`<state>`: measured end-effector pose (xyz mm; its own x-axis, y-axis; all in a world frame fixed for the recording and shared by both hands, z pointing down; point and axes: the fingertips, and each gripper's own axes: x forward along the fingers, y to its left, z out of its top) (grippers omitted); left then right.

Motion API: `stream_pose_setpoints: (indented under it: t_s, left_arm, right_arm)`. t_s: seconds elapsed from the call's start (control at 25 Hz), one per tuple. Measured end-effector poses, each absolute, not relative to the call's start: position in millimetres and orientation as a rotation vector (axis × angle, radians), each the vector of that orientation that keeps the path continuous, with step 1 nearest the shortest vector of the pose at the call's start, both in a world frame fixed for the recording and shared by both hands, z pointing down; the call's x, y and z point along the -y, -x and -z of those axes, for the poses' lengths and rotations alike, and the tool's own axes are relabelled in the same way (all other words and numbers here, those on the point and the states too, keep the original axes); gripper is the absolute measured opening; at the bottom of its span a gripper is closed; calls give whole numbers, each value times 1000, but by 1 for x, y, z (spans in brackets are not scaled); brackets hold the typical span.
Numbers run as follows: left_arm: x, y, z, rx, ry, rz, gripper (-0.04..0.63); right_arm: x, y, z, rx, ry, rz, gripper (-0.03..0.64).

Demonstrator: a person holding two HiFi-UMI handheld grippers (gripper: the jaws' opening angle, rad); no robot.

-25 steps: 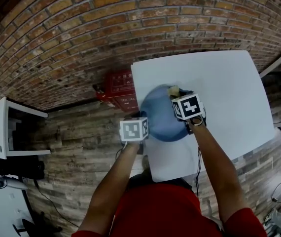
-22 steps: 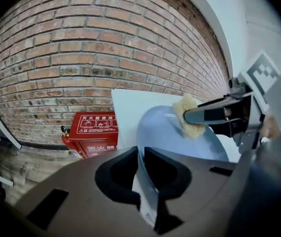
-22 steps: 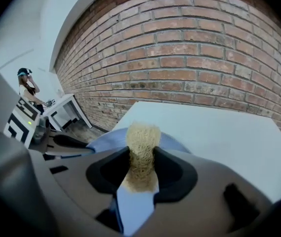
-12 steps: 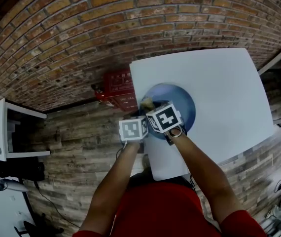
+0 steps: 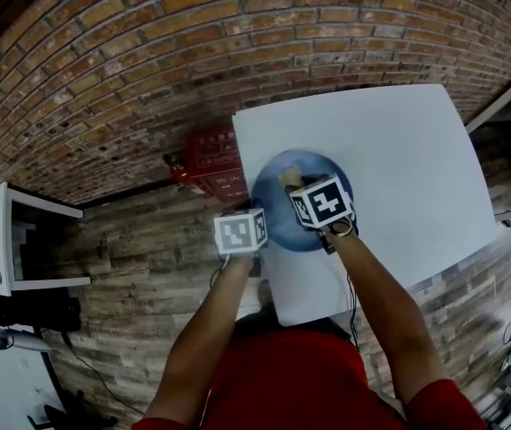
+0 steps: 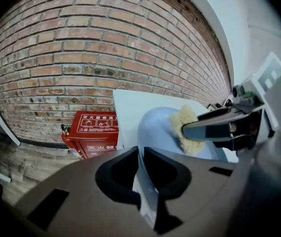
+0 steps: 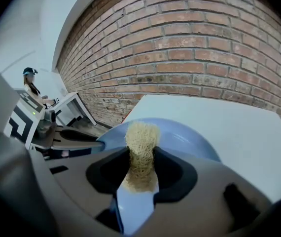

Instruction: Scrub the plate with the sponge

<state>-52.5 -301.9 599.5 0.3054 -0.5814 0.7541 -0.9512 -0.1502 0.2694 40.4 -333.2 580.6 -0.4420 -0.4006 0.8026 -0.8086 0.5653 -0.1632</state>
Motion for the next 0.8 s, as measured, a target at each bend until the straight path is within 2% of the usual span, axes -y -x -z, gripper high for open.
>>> stream_pose_setpoints:
  t_s: [0.4,0.8]
  left_arm:
    - [302,53,-598,1361,-1839,-630,48]
    - [301,54,-599,1358,-1838,-609,46]
  right_arm:
    - [345,-129,-581,1926,-1167,-721,153]
    - [287,-20,-570,2105,-953,-808,153]
